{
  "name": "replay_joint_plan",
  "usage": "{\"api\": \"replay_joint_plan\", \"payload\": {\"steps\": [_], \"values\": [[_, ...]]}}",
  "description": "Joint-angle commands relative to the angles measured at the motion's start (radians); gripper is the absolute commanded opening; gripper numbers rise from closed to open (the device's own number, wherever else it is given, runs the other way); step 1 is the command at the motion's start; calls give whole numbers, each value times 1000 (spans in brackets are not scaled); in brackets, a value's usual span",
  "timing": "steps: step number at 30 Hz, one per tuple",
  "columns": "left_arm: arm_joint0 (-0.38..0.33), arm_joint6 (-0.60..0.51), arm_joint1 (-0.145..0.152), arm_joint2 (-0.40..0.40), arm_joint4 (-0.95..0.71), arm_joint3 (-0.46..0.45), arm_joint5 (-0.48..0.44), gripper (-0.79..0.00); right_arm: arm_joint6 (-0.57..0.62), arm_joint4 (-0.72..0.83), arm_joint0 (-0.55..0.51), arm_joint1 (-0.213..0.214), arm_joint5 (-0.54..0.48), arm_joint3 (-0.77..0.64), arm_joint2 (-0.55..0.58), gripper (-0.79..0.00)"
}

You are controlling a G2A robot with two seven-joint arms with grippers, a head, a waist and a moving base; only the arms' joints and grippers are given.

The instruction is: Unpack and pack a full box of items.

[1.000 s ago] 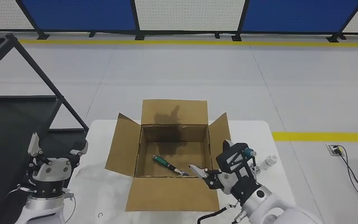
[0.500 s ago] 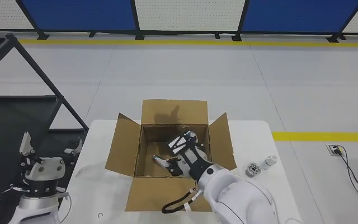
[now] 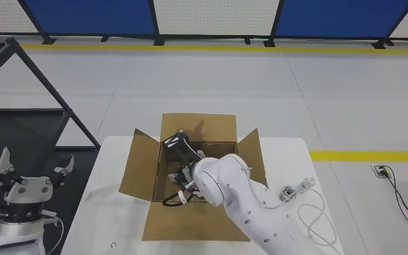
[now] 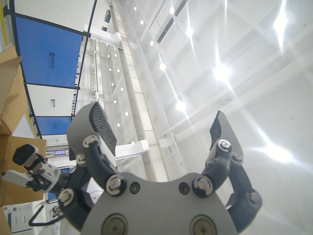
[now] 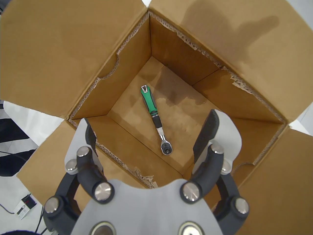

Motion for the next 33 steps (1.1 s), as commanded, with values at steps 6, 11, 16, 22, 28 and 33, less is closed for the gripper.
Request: {"api": "replay_joint_plan", "payload": {"steps": [6, 11, 16, 22, 28, 33], "values": [[0, 0, 0, 0, 0, 0, 0, 0, 2, -1, 0, 0, -1, -1, 0, 0], [0, 0, 0, 0, 0, 0, 0, 0, -19, -1, -8, -1, -16, 1, -8, 0], [0, 0, 0, 0, 0, 0, 0, 0, 4, 22, 61, -32, -68, 167, -60, 0], [0, 0, 0, 0, 0, 0, 0, 0, -39, 123, 170, -90, -151, 454, -107, 0], [0, 0, 0, 0, 0, 0, 0, 0, -94, 120, 237, -159, -218, 658, -196, 0], [0, 0, 0, 0, 0, 0, 0, 0, -111, 125, 275, -220, -235, 805, -245, 0]]}}
